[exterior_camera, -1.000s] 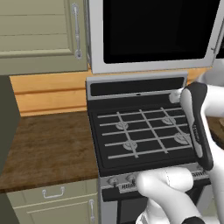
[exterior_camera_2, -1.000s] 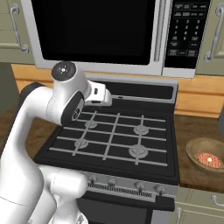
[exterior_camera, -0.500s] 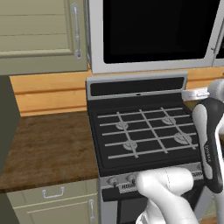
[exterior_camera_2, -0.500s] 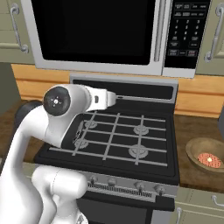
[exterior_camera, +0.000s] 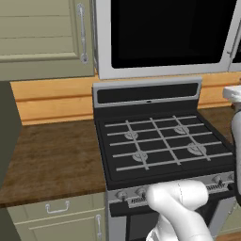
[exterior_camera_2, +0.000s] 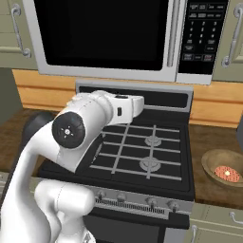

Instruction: Open the microwave, place the bowl with waffle inside the microwave, then close the microwave door and turn it on.

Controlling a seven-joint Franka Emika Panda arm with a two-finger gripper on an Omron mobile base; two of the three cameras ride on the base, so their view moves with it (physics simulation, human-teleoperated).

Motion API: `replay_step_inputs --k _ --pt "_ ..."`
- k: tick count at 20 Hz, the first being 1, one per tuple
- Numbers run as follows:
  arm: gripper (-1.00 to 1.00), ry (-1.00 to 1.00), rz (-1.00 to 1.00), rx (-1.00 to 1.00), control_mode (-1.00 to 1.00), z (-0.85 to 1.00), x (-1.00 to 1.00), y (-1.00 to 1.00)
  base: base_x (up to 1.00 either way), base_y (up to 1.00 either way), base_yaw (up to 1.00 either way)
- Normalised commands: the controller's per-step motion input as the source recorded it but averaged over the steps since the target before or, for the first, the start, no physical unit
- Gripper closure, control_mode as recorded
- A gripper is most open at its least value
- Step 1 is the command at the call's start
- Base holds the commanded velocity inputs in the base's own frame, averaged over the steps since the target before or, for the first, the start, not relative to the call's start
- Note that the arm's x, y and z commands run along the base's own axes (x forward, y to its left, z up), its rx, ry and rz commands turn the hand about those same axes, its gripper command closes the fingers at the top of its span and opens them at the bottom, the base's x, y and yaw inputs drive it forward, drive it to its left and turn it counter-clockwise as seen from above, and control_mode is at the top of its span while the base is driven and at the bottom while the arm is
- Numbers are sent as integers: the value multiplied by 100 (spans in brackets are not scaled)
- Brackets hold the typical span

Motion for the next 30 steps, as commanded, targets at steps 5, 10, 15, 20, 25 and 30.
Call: replay_step_inputs --k 5,10,15,20,25,30 --pt "-100 -29 -1 0 -100 58 -43 -31 0 0 0" --pt "-100 -23 0 0 -100 39 0 -25 0 0 0" --pt "-100 -11 0 1 -100 20 10 -19 0 0 0" --pt "-100 -2 2 3 -100 0 51 -16 0 0 0" --pt "-100 0 4 4 -100 0 71 -20 0 0 0" --pt "-100 0 5 4 -100 0 62 -24 0 0 0"
